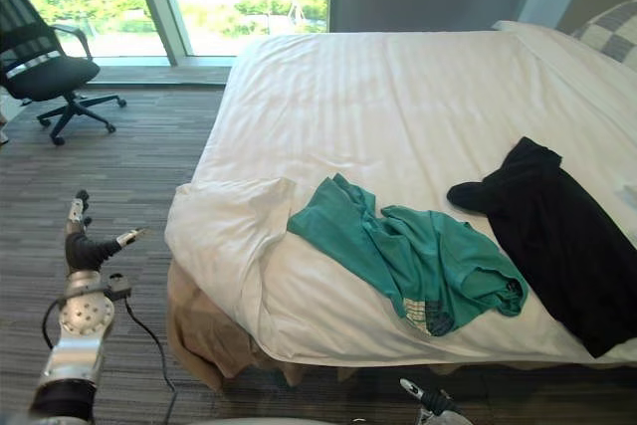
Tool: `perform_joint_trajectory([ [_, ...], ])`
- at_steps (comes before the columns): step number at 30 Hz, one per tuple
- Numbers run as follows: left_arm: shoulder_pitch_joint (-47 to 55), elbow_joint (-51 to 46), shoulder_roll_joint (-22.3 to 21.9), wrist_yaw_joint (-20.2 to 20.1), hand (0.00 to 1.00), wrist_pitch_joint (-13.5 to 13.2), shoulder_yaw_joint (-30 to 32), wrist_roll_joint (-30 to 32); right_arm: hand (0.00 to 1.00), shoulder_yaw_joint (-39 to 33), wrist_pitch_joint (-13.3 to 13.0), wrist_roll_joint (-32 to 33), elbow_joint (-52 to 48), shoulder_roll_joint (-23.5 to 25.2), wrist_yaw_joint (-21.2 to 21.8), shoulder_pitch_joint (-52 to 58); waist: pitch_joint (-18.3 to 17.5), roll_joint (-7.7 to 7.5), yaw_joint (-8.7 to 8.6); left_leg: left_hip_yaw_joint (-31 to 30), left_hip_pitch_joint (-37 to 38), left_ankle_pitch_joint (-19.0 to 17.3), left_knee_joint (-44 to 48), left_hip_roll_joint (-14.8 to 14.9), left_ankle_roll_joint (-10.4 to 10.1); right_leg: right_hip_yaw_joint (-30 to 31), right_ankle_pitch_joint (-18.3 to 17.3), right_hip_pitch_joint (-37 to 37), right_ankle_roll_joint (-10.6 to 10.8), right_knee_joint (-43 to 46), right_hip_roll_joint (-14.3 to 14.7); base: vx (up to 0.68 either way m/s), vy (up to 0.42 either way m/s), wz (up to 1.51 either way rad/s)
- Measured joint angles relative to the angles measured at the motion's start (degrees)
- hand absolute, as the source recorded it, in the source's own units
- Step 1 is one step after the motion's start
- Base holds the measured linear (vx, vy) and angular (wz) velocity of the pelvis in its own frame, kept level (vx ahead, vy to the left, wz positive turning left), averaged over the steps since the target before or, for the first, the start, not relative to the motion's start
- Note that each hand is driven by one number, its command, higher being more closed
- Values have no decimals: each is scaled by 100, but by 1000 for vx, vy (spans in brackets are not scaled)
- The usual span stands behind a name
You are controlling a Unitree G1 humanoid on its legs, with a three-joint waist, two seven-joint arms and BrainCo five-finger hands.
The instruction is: Tidy the bed and pick cloth on bed and put in laundry
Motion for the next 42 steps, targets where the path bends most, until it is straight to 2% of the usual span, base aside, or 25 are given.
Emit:
perform_joint_trajectory([
  [3,-361,223,10,-325,0,218,-344,1,0,10,57,-8,0,14,-36,32,-5,21,-47,93,15,-5,1,-1,-7,72,27,-1,3,-47,13,-1,2,-11],
  [5,-541,462,10,-377,0,342,-529,77,0,29,79,-9,-1,24,-94,18,-17,40,-123,104,36,-5,15,0,-7,81,29,0,1,-53,18,32,-8,-5],
  [15,-1241,1081,14,-333,0,863,-1072,384,0,282,237,-11,12,60,-266,20,-32,89,-220,270,87,-15,28,3,-23,202,37,-35,-12,-36,26,-9,-12,-7],
  [22,-1436,1511,-10,-332,0,1302,-1599,944,0,396,300,0,14,103,-448,34,25,209,-320,426,-99,-20,38,7,-19,411,18,-440,-35,252,21,-43,-5,-12],
  [25,-1757,1749,-56,-325,0,1528,-1757,1113,0,396,327,10,13,117,-500,-51,68,217,-395,426,-450,-44,277,18,15,416,-99,-860,-75,607,-51,-61,-13,1],
  [27,-2064,1910,-65,-296,0,1658,-1825,1122,0,389,336,73,9,109,-547,-234,264,214,-467,448,-777,-158,613,72,43,474,-193,-1186,-94,887,-88,-92,-41,0],
  [30,-2453,2085,-90,-133,0,1885,-1827,1120,0,385,293,260,5,85,-635,-519,597,250,-473,620,-1283,-411,1090,226,18,719,-298,-1686,-41,1183,-59,-98,-56,-26],
  [33,-2876,2209,-111,21,0,2044,-1860,1109,0,385,265,401,-284,121,-661,-610,874,240,-462,853,-1733,-621,1670,409,45,899,-354,-2207,-96,1656,-98,-26,-20,-26],
  [36,-3386,2155,-223,190,0,2239,-1919,1092,0,404,189,470,-704,252,-665,-655,1089,122,-474,1338,-2286,-754,2572,676,75,1043,-491,-2714,-138,2264,-136,-1,16,6],
  [37,-3484,2062,-282,237,100,2304,-1929,1092,0,487,127,517,-885,304,-668,-676,1148,114,-470,1432,-2425,-810,2823,803,99,1055,-496,-2852,-145,2436,-111,-5,23,8],
  [39,-3508,1897,-328,273,100,2422,-1927,1093,0,678,2,623,-1073,342,-668,-757,1232,51,-449,1547,-2560,-915,3113,933,105,1090,-581,-3037,-185,2709,-92,0,0,0],
  [42,-3511,1704,-339,264,100,2524,-1831,1097,0,894,-170,643,-1375,358,-679,-848,1248,54,-412,1614,-2806,-1201,3529,1096,140,1205,-793,-3323,-179,3051,-64,-33,-4,-9],
])
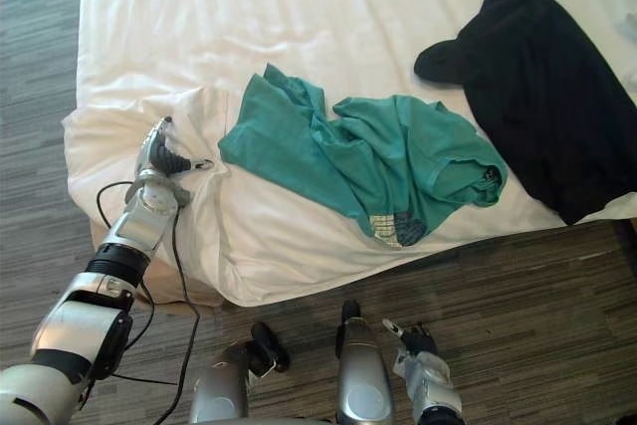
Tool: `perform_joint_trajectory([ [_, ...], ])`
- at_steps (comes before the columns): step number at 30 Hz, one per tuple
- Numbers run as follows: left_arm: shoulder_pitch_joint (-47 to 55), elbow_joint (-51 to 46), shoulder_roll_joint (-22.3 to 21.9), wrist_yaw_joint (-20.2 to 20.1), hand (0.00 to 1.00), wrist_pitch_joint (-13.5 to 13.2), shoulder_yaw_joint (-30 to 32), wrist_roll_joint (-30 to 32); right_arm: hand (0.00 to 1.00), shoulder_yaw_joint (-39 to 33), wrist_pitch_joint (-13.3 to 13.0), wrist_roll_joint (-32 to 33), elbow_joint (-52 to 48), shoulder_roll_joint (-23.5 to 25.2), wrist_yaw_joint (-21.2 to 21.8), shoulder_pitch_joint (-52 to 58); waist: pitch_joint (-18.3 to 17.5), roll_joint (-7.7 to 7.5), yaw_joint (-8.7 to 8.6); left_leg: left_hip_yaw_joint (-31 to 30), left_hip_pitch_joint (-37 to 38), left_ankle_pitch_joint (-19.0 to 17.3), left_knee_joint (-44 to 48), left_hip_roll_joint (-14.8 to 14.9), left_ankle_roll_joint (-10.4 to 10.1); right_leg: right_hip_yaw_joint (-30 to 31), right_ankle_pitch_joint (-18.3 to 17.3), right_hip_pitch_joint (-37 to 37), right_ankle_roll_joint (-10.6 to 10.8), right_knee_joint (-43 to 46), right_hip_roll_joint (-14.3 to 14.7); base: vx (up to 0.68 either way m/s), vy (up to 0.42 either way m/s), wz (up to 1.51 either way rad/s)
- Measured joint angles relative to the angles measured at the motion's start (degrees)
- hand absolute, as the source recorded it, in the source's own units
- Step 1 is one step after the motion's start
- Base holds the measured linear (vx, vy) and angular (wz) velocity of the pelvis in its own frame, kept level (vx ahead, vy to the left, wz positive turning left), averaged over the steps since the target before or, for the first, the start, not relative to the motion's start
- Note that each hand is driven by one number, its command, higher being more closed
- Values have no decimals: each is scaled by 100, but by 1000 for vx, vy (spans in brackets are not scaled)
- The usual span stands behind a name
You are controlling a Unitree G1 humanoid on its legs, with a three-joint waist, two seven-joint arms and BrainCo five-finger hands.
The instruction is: Tidy the bed and pick cloth on bed and put in laundry
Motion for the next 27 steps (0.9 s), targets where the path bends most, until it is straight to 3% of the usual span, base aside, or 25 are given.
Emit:
perform_joint_trajectory([
  [6,-171,-114,56,-146,100,64,77,-49,0,205,-61,-52,-27,-3,-156,-112,164,-22,68,53,-107,-402,382,110,47,74,-190,-107,54,231,-32,-72,19,-5],
  [11,7,-350,147,-428,100,-222,67,-331,0,232,-100,-167,-28,3,-221,-98,185,-62,137,10,-90,-412,408,56,116,36,-215,-37,91,255,-109,14,16,9],
  [16,533,-692,224,-881,100,-488,-12,-437,0,246,-114,-199,-29,3,-221,30,134,-112,216,-144,280,-396,234,-40,96,-216,-277,484,143,154,-217,96,0,22],
  [21,1513,-949,265,-1145,100,-855,78,-717,0,212,-98,-199,226,8,-215,362,-367,-237,291,-415,619,-210,-351,-318,4,-562,-315,1078,177,-381,-307,119,-11,33],
  [25,2602,-942,209,-1112,100,-1186,767,-1519,0,157,86,-201,877,-59,-198,477,-779,-222,302,-733,1128,17,-954,-488,-100,-961,-212,1938,205,-1159,-244,190,-48,39],
  [27,3102,-905,29,-1016,100,-1318,1092,-1783,0,56,163,-345,1035,-108,-162,615,-966,-200,447,-795,1431,125,-1278,-523,-148,-1115,-103,2326,200,-1505,-178,180,-68,26],
])
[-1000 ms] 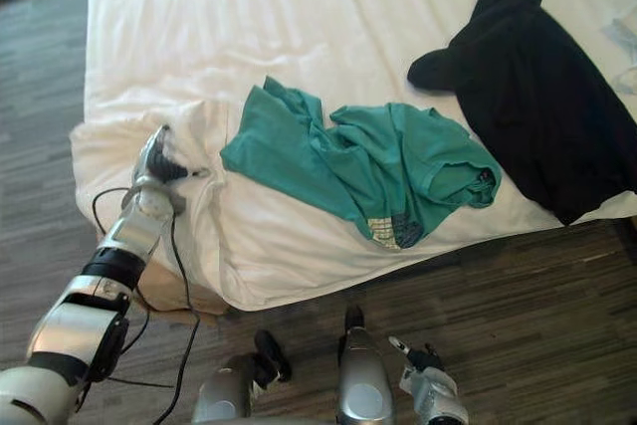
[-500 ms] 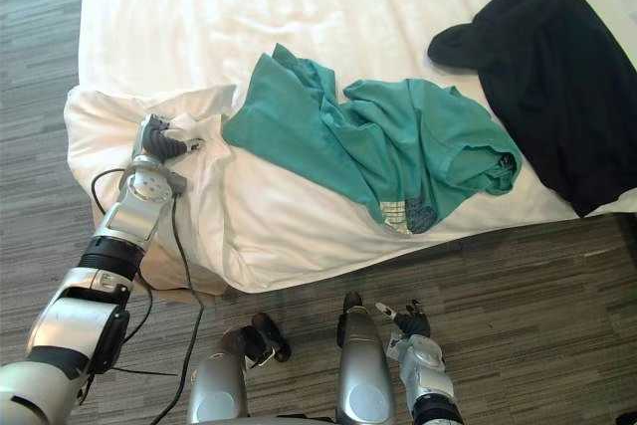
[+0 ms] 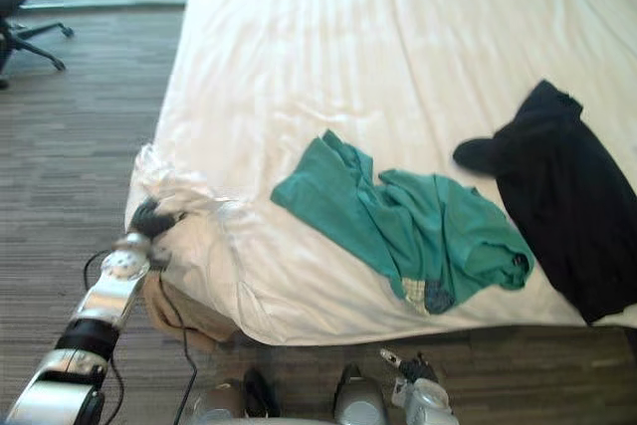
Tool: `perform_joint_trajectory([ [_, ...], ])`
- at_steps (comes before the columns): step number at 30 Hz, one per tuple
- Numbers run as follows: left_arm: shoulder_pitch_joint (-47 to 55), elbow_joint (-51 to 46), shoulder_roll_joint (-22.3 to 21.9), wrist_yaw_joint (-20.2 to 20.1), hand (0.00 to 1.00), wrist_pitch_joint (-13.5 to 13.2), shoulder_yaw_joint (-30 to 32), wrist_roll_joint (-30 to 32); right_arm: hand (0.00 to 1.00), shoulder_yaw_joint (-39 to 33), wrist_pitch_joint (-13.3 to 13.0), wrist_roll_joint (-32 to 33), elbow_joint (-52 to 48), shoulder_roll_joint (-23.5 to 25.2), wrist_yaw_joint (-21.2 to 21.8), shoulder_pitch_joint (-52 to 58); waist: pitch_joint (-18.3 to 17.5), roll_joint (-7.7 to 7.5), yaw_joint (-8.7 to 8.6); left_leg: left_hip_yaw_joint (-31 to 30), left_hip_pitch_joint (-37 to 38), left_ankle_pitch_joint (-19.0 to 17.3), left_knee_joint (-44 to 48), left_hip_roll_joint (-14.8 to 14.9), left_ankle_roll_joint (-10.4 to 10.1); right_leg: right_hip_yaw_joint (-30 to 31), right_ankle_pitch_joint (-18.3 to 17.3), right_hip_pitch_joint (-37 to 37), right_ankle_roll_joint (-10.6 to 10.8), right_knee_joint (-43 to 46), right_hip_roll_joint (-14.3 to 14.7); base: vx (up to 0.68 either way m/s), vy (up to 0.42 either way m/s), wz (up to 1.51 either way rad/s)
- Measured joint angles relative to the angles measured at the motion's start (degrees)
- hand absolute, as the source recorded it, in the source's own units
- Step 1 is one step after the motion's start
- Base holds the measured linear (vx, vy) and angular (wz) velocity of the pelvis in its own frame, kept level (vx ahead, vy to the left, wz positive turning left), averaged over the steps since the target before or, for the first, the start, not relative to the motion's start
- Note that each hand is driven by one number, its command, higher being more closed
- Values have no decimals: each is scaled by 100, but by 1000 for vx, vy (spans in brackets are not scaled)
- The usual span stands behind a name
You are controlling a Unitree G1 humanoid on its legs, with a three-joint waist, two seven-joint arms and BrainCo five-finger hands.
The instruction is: Tidy the bed and pick cloth on bed and put in laundry
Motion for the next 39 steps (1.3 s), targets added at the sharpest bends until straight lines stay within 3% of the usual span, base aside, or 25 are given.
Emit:
perform_joint_trajectory([
  [1,152,32,-104,61,0,-59,89,-111,0,-45,34,-70,33,-27,18,42,-71,23,18,-67,74,24,-96,-15,-10,-27,36,114,-32,-98,33,153,-49,29],
  [5,905,300,-667,518,0,-210,374,-289,0,-115,69,-83,189,-215,96,79,-313,105,127,-197,550,329,-695,-75,-29,-142,384,598,-44,-477,149,133,-10,24],
  [8,1268,523,-884,711,0,-249,558,-333,0,-262,70,-88,255,-214,201,92,-440,61,151,-243,784,397,-918,-105,-56,-146,434,829,-17,-581,174,93,-3,13],
  [13,1658,1157,-1151,1092,0,-58,858,-321,0,-397,72,-199,453,-213,341,183,-648,80,171,-245,1022,523,-989,-74,-69,-146,726,1055,18,-650,226,89,-1,1],
  [15,1764,1434,-1260,1187,0,121,981,-225,0,-480,73,-198,485,-207,402,220,-687,102,168,-245,1090,691,-1080,-80,-72,-146,930,1091,23,-688,238,64,-3,-2],
  [18,1960,1961,-1411,1352,0,661,1208,-218,0,-643,72,-185,599,-199,451,269,-729,94,171,-243,1188,831,-1162,-85,-55,-146,1113,1139,79,-695,240,90,-24,-4],
  [19,2043,2219,-1429,1317,0,1047,1347,-198,0,-757,69,-180,643,-171,462,313,-742,75,164,-245,1217,831,-1160,-88,-55,-147,1114,1203,80,-692,236,54,-24,3],
  [20,2074,2335,-1443,1269,0,1184,1435,-192,0,-781,66,-181,646,-160,463,342,-747,76,167,-246,1241,831,-1160,-88,-55,-149,1113,1220,80,-690,235,97,-36,5],
  [23,2331,2740,-1685,437,0,1858,1725,999,0,-1000,54,-180,700,-109,462,450,-732,97,151,-241,1384,918,-1155,-26,-78,-146,1113,1088,79,-174,212,112,-40,2],
  [24,2362,2753,-1774,264,0,1954,1745,1124,0,-1022,55,-181,694,-113,461,456,-660,225,150,-236,1412,936,-1133,57,-64,-153,929,905,90,67,234,98,-56,-2],
  [25,2448,2836,-1847,-93,0,2099,1815,1276,0,-1026,59,-179,676,-54,459,424,-673,247,150,-240,1458,947,-1163,122,-66,-152,595,970,97,-693,400,74,-97,-14],
  [26,2473,2848,-1788,-415,0,2182,1870,1421,0,-1020,62,-177,679,88,452,403,-578,-20,191,-223,1488,953,-1181,-56,-83,-135,1414,962,51,-1304,305,40,-185,-7],
  [27,2447,2942,-1825,-651,0,2167,1879,1671,0,-1078,67,-165,700,111,427,396,-575,-34,155,-258,1565,868,-1288,-95,-180,-200,1171,1015,-1,-1344,291,33,-163,-9],
  [29,2409,2946,-1774,-889,0,2046,1845,1982,0,-1082,115,-46,693,104,355,353,-603,34,145,-232,1602,858,-1460,-41,-196,-158,1166,1012,-8,-1524,416,0,-114,-7],
  [33,2105,2930,-1740,-1103,0,1293,1344,2306,0,-1189,329,395,681,-25,94,387,-515,306,81,-221,1623,844,-1641,-82,-214,-61,1167,995,-11,-1681,450,-107,-56,-11],
  [37,1772,2887,-1622,-1270,0,553,562,2493,0,-1220,523,788,680,-5,-119,383,-500,316,-30,-79,1668,539,-1789,-51,-341,113,1244,979,-83,-1979,575,-184,-21,-26],
  [39,1613,2801,-1614,-1376,0,319,199,2456,0,-1222,613,855,678,40,-219,416,-460,205,-39,84,1676,495,-1733,-73,-323,262,1311,894,-92,-2010,569,-233,-13,-44],
])
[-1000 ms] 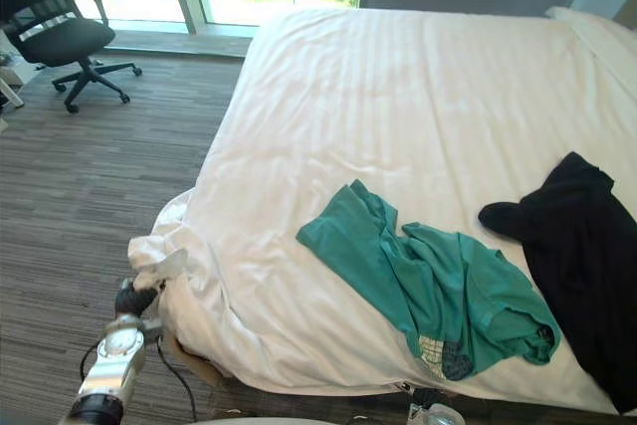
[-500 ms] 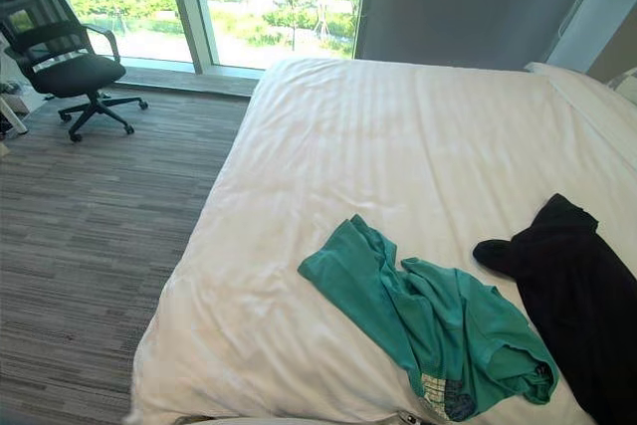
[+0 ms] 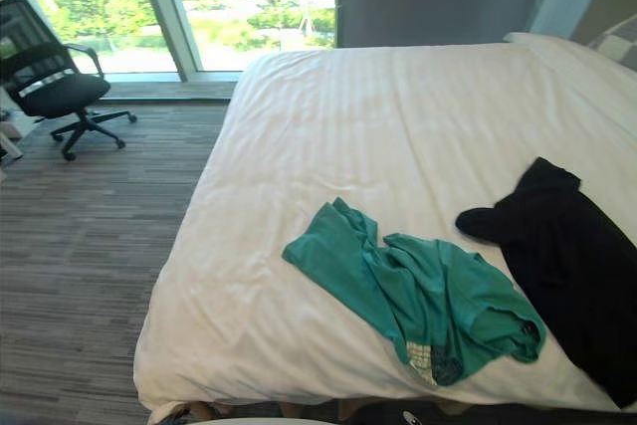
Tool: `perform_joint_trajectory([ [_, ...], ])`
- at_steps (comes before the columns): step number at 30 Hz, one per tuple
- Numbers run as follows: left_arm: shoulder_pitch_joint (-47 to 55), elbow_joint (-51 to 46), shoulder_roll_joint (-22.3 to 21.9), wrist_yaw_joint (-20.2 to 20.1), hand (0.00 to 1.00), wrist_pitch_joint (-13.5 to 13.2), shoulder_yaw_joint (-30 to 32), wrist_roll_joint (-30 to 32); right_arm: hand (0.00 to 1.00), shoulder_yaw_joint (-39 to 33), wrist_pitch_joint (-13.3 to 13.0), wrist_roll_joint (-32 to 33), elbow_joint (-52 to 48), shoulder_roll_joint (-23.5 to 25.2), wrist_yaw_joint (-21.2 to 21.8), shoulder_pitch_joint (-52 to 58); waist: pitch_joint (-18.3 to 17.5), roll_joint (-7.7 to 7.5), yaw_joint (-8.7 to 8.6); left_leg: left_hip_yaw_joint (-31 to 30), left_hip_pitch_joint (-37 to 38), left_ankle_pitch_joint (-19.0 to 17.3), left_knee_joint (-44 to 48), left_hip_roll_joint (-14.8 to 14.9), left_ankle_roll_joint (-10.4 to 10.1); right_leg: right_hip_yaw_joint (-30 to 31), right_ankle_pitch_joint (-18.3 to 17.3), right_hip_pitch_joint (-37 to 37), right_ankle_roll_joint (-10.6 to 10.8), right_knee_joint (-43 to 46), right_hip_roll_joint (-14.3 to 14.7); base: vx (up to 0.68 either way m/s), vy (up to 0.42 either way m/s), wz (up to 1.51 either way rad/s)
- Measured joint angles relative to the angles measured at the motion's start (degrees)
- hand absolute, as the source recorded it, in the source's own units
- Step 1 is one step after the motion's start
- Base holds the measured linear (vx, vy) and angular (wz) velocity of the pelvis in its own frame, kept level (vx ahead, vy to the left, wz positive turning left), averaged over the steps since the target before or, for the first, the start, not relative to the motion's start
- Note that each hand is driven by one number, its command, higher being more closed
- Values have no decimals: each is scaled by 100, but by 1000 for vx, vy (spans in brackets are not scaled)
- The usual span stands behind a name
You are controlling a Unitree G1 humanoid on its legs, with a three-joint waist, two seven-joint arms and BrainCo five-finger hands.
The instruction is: Tidy the bed and pick cloth on bed and put in laundry
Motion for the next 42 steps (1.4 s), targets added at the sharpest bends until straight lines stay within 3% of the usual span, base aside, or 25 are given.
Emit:
perform_joint_trajectory([
  [4,-169,-33,30,-19,0,-179,-396,-278,0,-125,113,347,-67,15,-225,144,-18,-147,-92,202,-50,-85,-14,-72,0,246,36,-212,33,-4,-50,-160,-11,-40],
  [9,-174,-17,85,-247,0,-21,-586,-801,0,-420,58,1114,-61,26,-701,243,-3,-42,-178,316,-82,-118,-11,-105,-11,364,124,-315,101,1,-54,10,5,-16],
  [10,-172,0,87,-345,0,-5,-592,-934,0,-523,-109,1239,-63,25,-881,217,-15,61,-182,327,-74,-89,1,-110,13,393,143,-307,72,29,-35,105,10,-2],
  [13,-186,27,154,-449,0,114,-538,-995,0,-783,-474,1279,-142,-7,-1196,96,-14,184,-171,320,0,-84,39,-109,20,452,163,-292,48,34,0,135,5,-16],
  [18,-197,33,373,-744,0,320,-318,-1143,0,-1327,-949,1211,-551,-620,-1462,-510,18,173,-161,293,34,-138,96,-143,87,534,163,-257,48,35,-35,5,-15,-11],
  [24,-186,20,735,-1116,0,343,-132,-1151,0,-1559,-1431,525,-612,-1928,-1460,-1538,44,65,-134,130,14,-209,95,-204,115,522,163,-248,48,34,-97,-86,-31,5],
  [29,-103,-52,644,-1039,0,643,-178,-1230,0,-1196,-1583,-30,-1119,-2303,-1352,-2071,32,49,-123,-59,-65,-231,102,-212,118,385,174,-264,66,33,-117,-113,-65,10],
  [33,193,-376,437,-700,0,896,-318,-1443,0,-558,-1657,-260,-2165,-2793,-686,-2284,-24,104,-119,-161,-134,-230,114,-217,120,348,183,-308,75,33,-120,-42,-49,8],
  [34,307,-510,351,-567,0,997,-382,-1455,0,-322,-1717,-370,-2923,-2847,-308,-2281,-28,92,-120,-171,-163,-227,118,-203,121,343,183,-353,75,33,-107,-14,-39,4],
  [35,357,-561,312,-509,0,1017,-382,-1456,100,-234,-1727,-374,-3227,-2845,-151,-2273,-42,81,-124,-175,-199,-225,122,-201,124,343,184,-389,75,33,-105,-18,-57,1],
  [38,523,-832,200,-308,0,1217,-390,-1564,100,248,-1849,-364,-4916,-2556,854,-2026,-86,25,-129,-201,-295,-205,123,-198,140,328,193,-469,84,34,-102,-8,-39,2],
  [42,578,-1020,219,-64,0,1250,-373,-1802,100,1142,-1813,-248,-6129,-1787,1887,-1532,-148,-108,-126,-345,-299,-205,157,-211,144,226,193,-406,85,34,-137,-5,-21,10],
])
